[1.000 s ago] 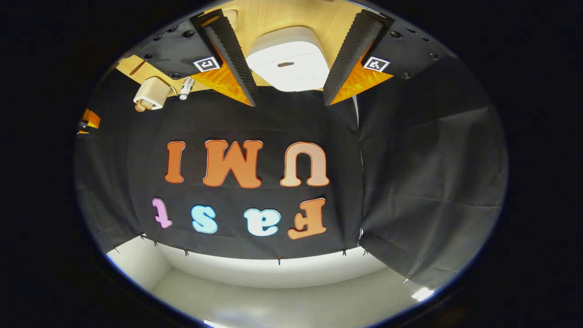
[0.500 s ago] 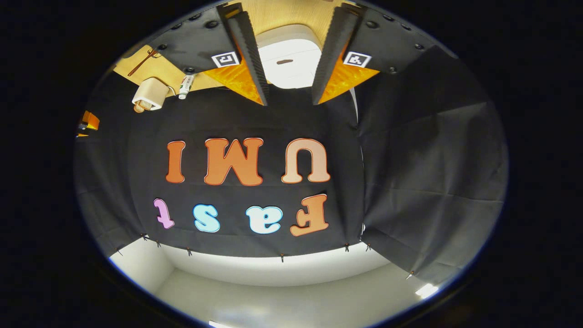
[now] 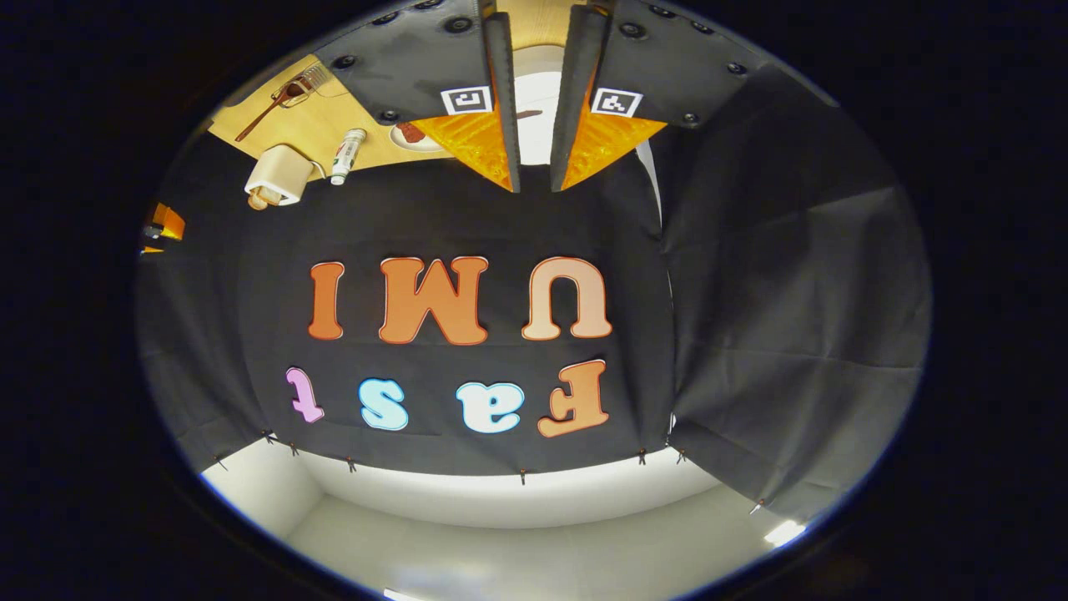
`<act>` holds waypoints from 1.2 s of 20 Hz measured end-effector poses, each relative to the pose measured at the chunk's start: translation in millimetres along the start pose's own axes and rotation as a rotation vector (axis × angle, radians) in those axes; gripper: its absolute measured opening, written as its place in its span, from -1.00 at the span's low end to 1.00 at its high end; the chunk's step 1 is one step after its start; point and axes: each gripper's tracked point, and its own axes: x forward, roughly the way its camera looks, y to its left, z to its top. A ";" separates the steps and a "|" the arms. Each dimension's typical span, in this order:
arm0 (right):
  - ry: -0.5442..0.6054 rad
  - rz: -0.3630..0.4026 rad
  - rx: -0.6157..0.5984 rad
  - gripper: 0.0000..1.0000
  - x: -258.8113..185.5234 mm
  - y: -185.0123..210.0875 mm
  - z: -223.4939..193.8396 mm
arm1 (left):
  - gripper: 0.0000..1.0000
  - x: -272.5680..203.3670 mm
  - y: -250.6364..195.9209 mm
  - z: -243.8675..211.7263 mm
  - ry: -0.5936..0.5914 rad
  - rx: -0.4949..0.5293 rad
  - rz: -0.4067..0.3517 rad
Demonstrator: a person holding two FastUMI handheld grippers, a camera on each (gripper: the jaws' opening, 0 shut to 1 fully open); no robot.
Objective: Close the left gripper, press the button to open the rice cooker; take a wooden spoon from the chopstick holder with the right hand, scoop a spoonful of rice and pour it into the rice cooker, then put the wooden spoon back into the chopstick holder.
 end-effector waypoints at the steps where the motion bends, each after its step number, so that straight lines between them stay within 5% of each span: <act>1: 0.001 0.004 0.003 0.89 0.8 1.5 -0.4 | -0.64 3.6 -3.3 -4.7 0.013 -0.004 -0.009; 3: 0.003 0.002 -0.001 0.90 0.5 0.2 -0.7 | -0.91 7.8 3.1 -9.0 0.030 -0.028 -0.007; 12: 0.028 0.000 -0.004 0.90 5.1 4.9 -10.4 | -0.91 65.8 -26.6 -31.6 0.084 -0.069 -0.144; 24: 0.097 -0.026 0.004 0.90 9.9 6.8 -31.7 | -0.91 167.8 -52.6 -151.4 0.339 -0.070 -0.220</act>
